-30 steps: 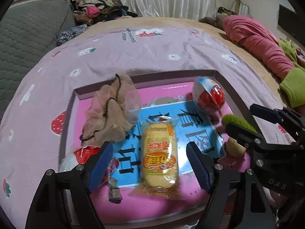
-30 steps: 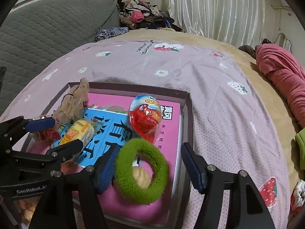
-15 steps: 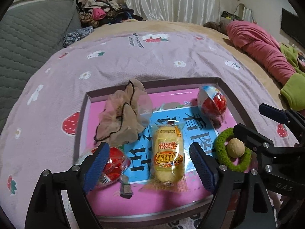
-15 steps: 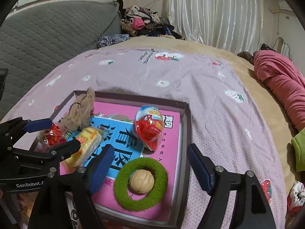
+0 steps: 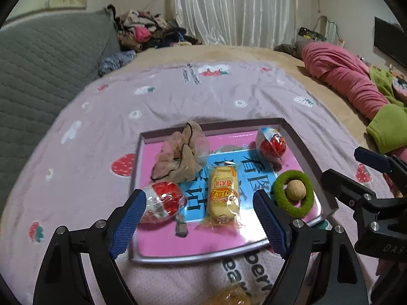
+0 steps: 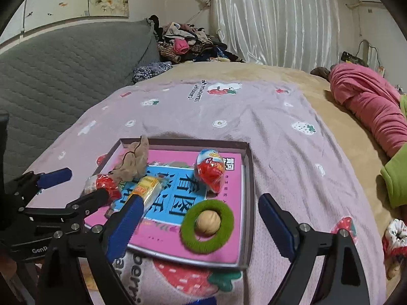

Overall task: Organize objects
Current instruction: 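Withdraw both open tools from the tray toward the bagged cake and Oreo packet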

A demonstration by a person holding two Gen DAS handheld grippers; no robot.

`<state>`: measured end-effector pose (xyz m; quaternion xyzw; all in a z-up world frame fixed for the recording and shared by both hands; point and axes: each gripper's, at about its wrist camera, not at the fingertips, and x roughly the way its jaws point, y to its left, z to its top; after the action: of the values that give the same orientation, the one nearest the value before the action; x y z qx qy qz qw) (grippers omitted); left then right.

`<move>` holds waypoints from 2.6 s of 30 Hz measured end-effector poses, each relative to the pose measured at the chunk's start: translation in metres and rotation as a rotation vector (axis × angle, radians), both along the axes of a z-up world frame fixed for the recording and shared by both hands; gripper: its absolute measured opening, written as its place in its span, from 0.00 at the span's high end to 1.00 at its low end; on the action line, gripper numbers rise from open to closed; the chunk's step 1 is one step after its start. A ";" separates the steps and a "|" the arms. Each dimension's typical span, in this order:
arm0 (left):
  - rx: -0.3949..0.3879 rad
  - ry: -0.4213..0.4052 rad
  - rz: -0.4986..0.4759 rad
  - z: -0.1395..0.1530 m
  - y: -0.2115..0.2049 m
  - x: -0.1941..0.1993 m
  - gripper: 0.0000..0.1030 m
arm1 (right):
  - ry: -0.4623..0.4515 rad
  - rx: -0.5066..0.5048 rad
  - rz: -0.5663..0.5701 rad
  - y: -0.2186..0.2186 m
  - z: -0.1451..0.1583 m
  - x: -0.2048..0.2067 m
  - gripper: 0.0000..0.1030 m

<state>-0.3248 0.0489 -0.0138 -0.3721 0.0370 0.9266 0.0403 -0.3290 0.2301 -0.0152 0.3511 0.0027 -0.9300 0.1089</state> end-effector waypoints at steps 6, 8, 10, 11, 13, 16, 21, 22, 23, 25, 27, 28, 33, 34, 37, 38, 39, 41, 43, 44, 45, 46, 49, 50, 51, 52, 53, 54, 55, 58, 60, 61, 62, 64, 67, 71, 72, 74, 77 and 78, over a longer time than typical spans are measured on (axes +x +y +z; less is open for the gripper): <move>-0.006 0.005 0.021 0.018 -0.006 0.019 0.16 | 0.002 -0.028 -0.013 0.002 0.010 0.028 0.08; -0.010 0.004 0.029 0.022 -0.009 0.027 0.16 | 0.006 -0.014 -0.015 0.001 0.016 0.036 0.06; -0.020 0.003 0.041 0.027 -0.013 0.035 0.16 | 0.020 0.002 -0.020 0.000 0.025 0.045 0.06; -0.017 0.007 0.048 0.031 -0.016 0.040 0.16 | 0.028 0.004 -0.020 0.000 0.029 0.050 0.06; 0.002 0.003 0.048 0.036 -0.020 0.048 0.16 | 0.040 0.000 -0.019 0.000 0.040 0.061 0.06; 0.017 0.016 0.056 0.050 -0.026 0.065 0.16 | 0.062 0.001 -0.020 0.001 0.056 0.078 0.04; 0.016 0.034 0.060 0.070 -0.030 0.095 0.15 | 0.082 0.020 -0.018 0.001 0.078 0.106 0.03; 0.015 0.038 0.061 0.072 -0.031 0.100 0.15 | 0.086 0.023 -0.017 0.001 0.082 0.112 0.03; 0.013 0.041 0.061 0.076 -0.032 0.107 0.15 | 0.094 0.026 -0.016 0.001 0.085 0.119 0.03; 0.009 0.040 0.058 0.080 -0.031 0.115 0.15 | 0.099 0.034 -0.015 0.002 0.090 0.131 0.03; 0.007 0.042 0.056 0.085 -0.031 0.128 0.15 | 0.100 0.038 -0.015 0.001 0.093 0.143 0.03; 0.007 0.044 0.054 0.088 -0.030 0.132 0.15 | 0.100 0.038 -0.015 0.001 0.094 0.147 0.03; 0.002 0.059 0.050 0.098 -0.029 0.160 0.15 | 0.107 0.045 -0.015 0.000 0.102 0.172 0.03; 0.001 0.062 0.049 0.100 -0.029 0.166 0.15 | 0.110 0.045 -0.016 0.000 0.103 0.177 0.02; -0.009 0.074 0.045 0.105 -0.027 0.182 0.15 | 0.119 0.048 -0.018 0.001 0.109 0.191 0.01; -0.016 0.082 0.043 0.107 -0.026 0.187 0.15 | 0.121 0.053 -0.019 0.000 0.110 0.195 0.01; -0.020 0.085 0.044 0.109 -0.026 0.191 0.15 | 0.125 0.061 -0.020 -0.001 0.111 0.200 0.01; -0.008 0.085 0.039 0.112 -0.027 0.200 0.15 | 0.129 0.070 -0.012 -0.004 0.113 0.208 0.01; -0.006 0.090 0.044 0.113 -0.029 0.209 0.15 | 0.130 0.076 -0.010 -0.005 0.114 0.215 0.01; -0.006 0.091 0.047 0.114 -0.030 0.212 0.15 | 0.132 0.078 -0.011 -0.005 0.114 0.219 0.01; -0.005 0.087 0.049 0.113 -0.031 0.214 0.15 | 0.132 0.077 -0.010 -0.005 0.114 0.223 0.01; -0.004 0.083 0.047 0.112 -0.031 0.217 0.15 | 0.128 0.076 -0.010 -0.005 0.114 0.226 0.01; -0.008 0.078 0.040 0.108 -0.032 0.228 0.15 | 0.127 0.089 -0.010 -0.005 0.111 0.235 0.01; -0.008 0.073 0.037 0.105 -0.032 0.230 0.15 | 0.126 0.093 -0.012 -0.005 0.110 0.238 0.01; -0.008 0.071 0.033 0.103 -0.031 0.232 0.15 | 0.123 0.093 -0.012 -0.005 0.108 0.240 0.01; -0.010 0.068 0.030 0.100 -0.030 0.235 0.15 | 0.117 0.092 -0.010 -0.005 0.106 0.242 0.01; -0.015 0.061 0.028 0.097 -0.029 0.237 0.15 | 0.113 0.091 -0.010 -0.004 0.104 0.243 0.01; -0.017 0.059 0.021 0.094 -0.028 0.240 0.15 | 0.108 0.091 -0.011 -0.004 0.101 0.247 0.01; -0.019 0.057 0.015 0.090 -0.027 0.243 0.15 | 0.102 0.092 -0.010 -0.004 0.099 0.248 0.01; -0.011 0.042 0.002 0.080 -0.024 0.248 0.15 | 0.089 0.098 -0.009 -0.004 0.090 0.253 0.01; -0.013 0.032 -0.007 0.074 -0.021 0.250 0.15 | 0.077 0.102 -0.008 -0.004 0.084 0.256 0.01; -0.019 0.030 -0.009 0.071 -0.020 0.252 0.15 | 0.073 0.105 -0.006 -0.004 0.081 0.257 0.01; -0.025 0.026 -0.010 0.067 -0.019 0.252 0.15 | 0.069 0.108 -0.004 -0.004 0.078 0.258 0.01; -0.024 0.007 -0.016 0.058 -0.018 0.253 0.15 | 0.058 0.114 -0.003 -0.005 0.071 0.259 0.01; -0.036 -0.009 -0.025 0.046 -0.015 0.253 0.15 | 0.043 0.116 -0.001 -0.004 0.063 0.259 0.01; -0.043 -0.031 -0.037 0.032 -0.012 0.250 0.15 | 0.022 0.120 0.002 -0.003 0.051 0.256 0.01; -0.045 -0.036 -0.041 0.028 -0.011 0.248 0.15 | 0.017 0.122 0.005 -0.003 0.048 0.254 0.01; -0.050 -0.046 -0.048 0.021 -0.009 0.245 0.15 | 0.012 0.124 0.008 -0.003 0.043 0.252 0.01; -0.041 -0.056 -0.061 0.012 -0.008 0.240 0.15 | -0.001 0.126 0.021 -0.003 0.034 0.246 0.01; -0.040 -0.054 -0.062 0.010 -0.009 0.238 0.15 | -0.003 0.129 0.023 -0.004 0.031 0.244 0.01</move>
<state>-0.0866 0.0404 -0.0041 -0.3964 0.0661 0.9136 0.0622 -0.0849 0.2265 0.0157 0.3589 0.0666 -0.9260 0.0967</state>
